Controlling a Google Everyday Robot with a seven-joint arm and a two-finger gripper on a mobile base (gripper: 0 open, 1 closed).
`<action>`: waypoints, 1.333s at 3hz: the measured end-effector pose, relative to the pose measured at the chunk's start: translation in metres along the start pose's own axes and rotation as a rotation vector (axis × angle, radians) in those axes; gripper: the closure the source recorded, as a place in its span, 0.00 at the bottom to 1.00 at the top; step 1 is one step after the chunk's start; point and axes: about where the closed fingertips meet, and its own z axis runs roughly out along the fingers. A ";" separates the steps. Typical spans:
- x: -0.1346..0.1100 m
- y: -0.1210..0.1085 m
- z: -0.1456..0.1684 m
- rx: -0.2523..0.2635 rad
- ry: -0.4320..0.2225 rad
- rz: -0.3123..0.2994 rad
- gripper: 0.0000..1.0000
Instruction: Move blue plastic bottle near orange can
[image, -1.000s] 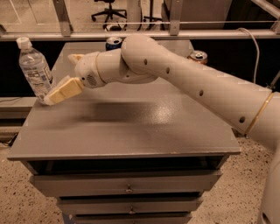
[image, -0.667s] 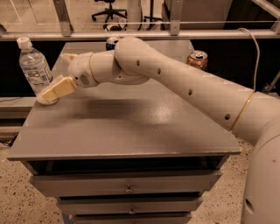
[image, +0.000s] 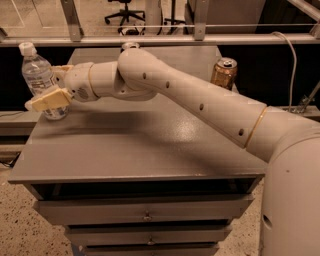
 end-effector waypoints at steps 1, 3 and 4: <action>0.000 -0.001 0.007 0.007 -0.014 0.006 0.46; -0.014 -0.001 -0.006 0.066 -0.051 -0.006 0.92; -0.023 -0.006 -0.061 0.174 -0.061 -0.018 1.00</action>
Offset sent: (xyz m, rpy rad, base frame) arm 0.0077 0.0037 0.0068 0.0501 -0.0069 -0.0509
